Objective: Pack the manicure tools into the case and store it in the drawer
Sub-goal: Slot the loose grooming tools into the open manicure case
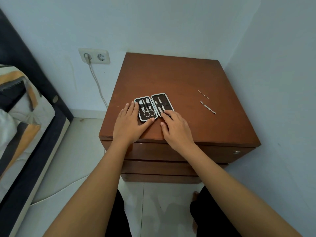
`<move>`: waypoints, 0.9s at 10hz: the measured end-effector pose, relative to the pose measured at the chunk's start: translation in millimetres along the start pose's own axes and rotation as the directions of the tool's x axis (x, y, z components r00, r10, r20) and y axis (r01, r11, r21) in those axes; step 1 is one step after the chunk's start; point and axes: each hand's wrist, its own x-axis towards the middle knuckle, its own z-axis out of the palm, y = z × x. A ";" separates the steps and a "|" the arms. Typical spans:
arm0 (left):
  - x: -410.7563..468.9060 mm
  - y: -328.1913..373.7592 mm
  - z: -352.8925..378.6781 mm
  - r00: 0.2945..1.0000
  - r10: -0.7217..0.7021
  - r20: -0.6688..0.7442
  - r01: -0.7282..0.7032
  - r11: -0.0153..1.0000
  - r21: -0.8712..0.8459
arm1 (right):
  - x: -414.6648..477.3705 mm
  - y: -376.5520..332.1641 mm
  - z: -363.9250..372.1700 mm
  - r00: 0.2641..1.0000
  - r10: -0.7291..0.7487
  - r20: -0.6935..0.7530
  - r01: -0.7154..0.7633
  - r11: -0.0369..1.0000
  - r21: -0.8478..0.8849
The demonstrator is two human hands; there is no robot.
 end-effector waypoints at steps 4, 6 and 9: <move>1.3 -1.1 1.0 0.998 -0.002 0.055 0.000 0.999 0.047 | 12.2 44.1 -22.6 0.970 0.204 -0.135 -0.183 0.971 0.153; 1.2 -0.1 0.2 0.999 -0.010 0.047 0.008 0.999 0.040 | 8.3 111.0 -59.2 0.794 0.576 -0.195 -0.561 0.817 0.132; 1.4 0.2 0.6 0.999 -0.019 0.045 0.017 0.999 0.040 | 21.8 116.8 -58.8 0.760 0.645 -0.081 -0.639 0.764 0.087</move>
